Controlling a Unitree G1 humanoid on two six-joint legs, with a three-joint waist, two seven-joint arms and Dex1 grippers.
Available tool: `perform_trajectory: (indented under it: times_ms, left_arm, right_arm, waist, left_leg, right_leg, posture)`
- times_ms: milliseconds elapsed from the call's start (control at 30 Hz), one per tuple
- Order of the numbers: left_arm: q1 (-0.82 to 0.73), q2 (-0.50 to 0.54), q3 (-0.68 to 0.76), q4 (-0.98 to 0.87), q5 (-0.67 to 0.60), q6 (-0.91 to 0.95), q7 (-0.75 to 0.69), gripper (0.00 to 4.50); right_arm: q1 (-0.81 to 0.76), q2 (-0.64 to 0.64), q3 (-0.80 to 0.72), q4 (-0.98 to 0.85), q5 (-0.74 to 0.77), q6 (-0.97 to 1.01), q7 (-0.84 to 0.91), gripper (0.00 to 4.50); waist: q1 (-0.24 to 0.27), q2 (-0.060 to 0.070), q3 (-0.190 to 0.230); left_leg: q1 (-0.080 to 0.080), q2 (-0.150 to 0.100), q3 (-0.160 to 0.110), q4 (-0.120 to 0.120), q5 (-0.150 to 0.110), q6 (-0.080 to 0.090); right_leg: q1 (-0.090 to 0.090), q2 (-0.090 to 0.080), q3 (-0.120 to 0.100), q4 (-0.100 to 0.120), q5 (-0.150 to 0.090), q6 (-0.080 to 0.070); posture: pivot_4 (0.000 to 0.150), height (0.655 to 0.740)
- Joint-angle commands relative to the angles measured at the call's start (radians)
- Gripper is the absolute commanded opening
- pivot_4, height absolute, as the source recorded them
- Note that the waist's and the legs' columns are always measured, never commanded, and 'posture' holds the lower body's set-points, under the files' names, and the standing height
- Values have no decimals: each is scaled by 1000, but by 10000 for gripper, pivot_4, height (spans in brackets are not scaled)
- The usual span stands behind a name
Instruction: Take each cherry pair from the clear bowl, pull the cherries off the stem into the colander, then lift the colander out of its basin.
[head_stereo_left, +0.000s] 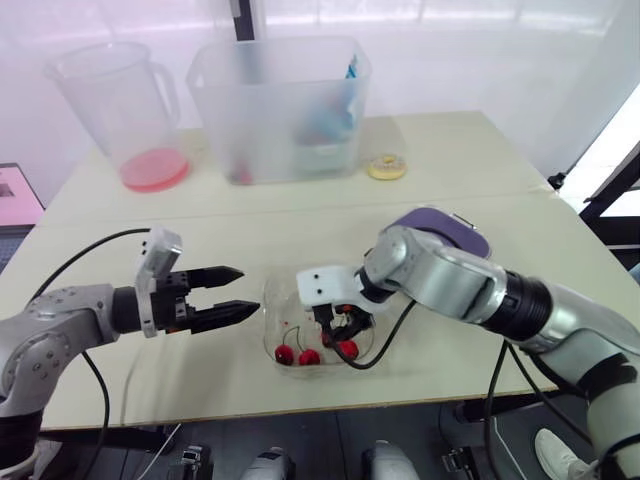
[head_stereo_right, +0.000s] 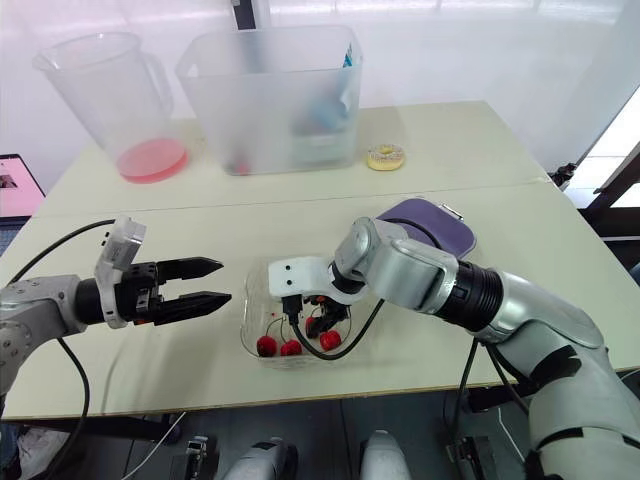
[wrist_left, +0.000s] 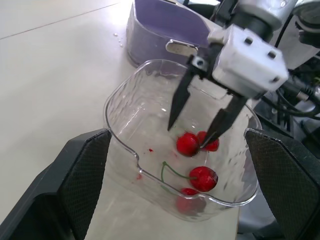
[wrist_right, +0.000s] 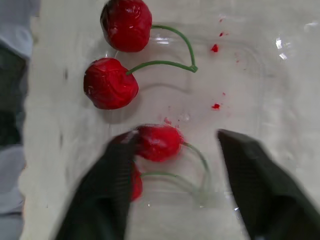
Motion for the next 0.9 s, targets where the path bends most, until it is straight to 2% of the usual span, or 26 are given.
perform_trajectory:
  times_ms: [33,400,767,833,900]
  left_arm:
    - [-25,11,-5,-23,-7,-12,-6,45000]
    - [-49,13,-38,9,28,-36,-26,45000]
    - [-56,2,-54,-3,33,-46,-20,45000]
    - [-54,3,-57,-7,32,-47,-17,45000]
    - [-54,2,-59,-8,33,-48,-16,45000]
  right_arm:
    - [-11,13,-8,-18,-35,-1,26,22202]
    - [-12,19,2,2,-97,23,66,22202]
    - [-2,29,17,20,-173,-40,86,22202]
    - [2,31,20,24,-186,-47,94,17014]
    - [7,34,22,28,-199,-51,97,9204]
  waist:
    - [0,0,0]
    - [-2,0,0]
    - [-1,0,0]
    - [-1,0,0]
    - [-1,0,0]
  left_leg:
    - [0,0,0,0,0,0]
    - [0,0,0,0,0,0]
    - [0,0,0,0,0,0]
    - [0,0,0,0,0,0]
    - [0,0,0,0,0,0]
  right_leg:
    - [0,0,0,0,0,0]
    - [0,0,0,0,0,0]
    - [0,0,0,0,0,0]
    - [0,0,0,0,0,0]
    - [0,0,0,0,0,0]
  posture:
    - [1500,7400]
    - [1500,7400]
    - [1500,7400]
    - [1500,7400]
    - [1500,7400]
